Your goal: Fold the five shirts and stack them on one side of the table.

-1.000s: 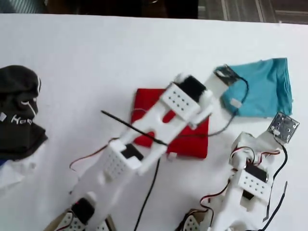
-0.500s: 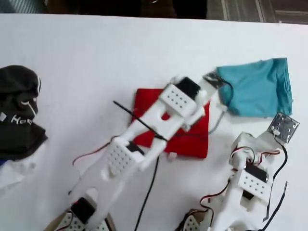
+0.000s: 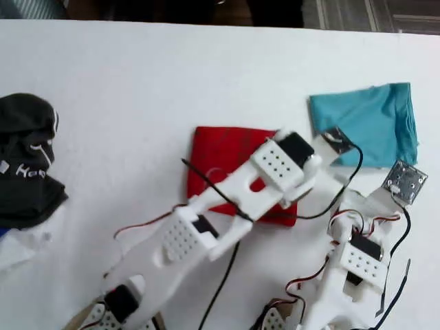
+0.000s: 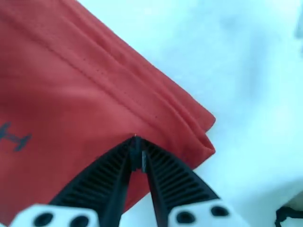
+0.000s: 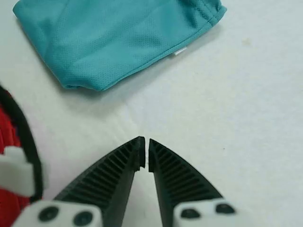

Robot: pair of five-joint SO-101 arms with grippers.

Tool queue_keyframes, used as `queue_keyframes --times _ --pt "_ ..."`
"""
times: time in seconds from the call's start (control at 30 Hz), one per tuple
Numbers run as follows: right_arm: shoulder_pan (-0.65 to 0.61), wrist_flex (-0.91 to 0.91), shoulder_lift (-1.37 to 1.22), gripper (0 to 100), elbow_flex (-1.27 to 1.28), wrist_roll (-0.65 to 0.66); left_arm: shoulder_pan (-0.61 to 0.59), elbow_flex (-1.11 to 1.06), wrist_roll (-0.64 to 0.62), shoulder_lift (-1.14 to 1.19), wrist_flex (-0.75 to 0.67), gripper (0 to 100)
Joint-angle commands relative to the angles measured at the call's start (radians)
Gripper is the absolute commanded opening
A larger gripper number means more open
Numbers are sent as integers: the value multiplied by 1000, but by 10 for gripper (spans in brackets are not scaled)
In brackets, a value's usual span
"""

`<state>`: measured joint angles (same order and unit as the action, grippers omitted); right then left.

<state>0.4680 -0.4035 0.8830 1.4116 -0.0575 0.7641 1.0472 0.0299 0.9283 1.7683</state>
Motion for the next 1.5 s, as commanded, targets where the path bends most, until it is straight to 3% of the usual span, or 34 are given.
queue_keyframes --times 0.0,0.23,0.37,0.47,0.57,0.7,0.83,1.0,1.27,1.47 --pt "2 21 35 22 -35 -9 -21 38 -3 -117 17 26" --pt "-44 19 31 22 -35 -2 -261 41 -6 -92 -6 26" --pt "-119 7 25 102 -51 28 -423 42 -3 -52 -8 26" --pt "-162 -170 24 122 -198 167 -511 50 -2 -63 15 26" --pt "-208 -338 21 122 -396 222 -582 31 -2 -115 18 26" --pt "-288 -418 -101 123 -614 261 -641 -47 -2 -221 20 26" --pt "-344 -441 -398 123 -818 262 -681 -222 0 -385 18 26" --pt "-389 -619 -802 123 -1211 262 -761 -512 14 -628 -34 26" --pt "-466 -1064 -1368 123 -1910 262 -931 -1216 117 -884 -416 26" --pt "-509 -1328 -1693 123 -2364 264 -1049 -1506 181 -951 -646 26"
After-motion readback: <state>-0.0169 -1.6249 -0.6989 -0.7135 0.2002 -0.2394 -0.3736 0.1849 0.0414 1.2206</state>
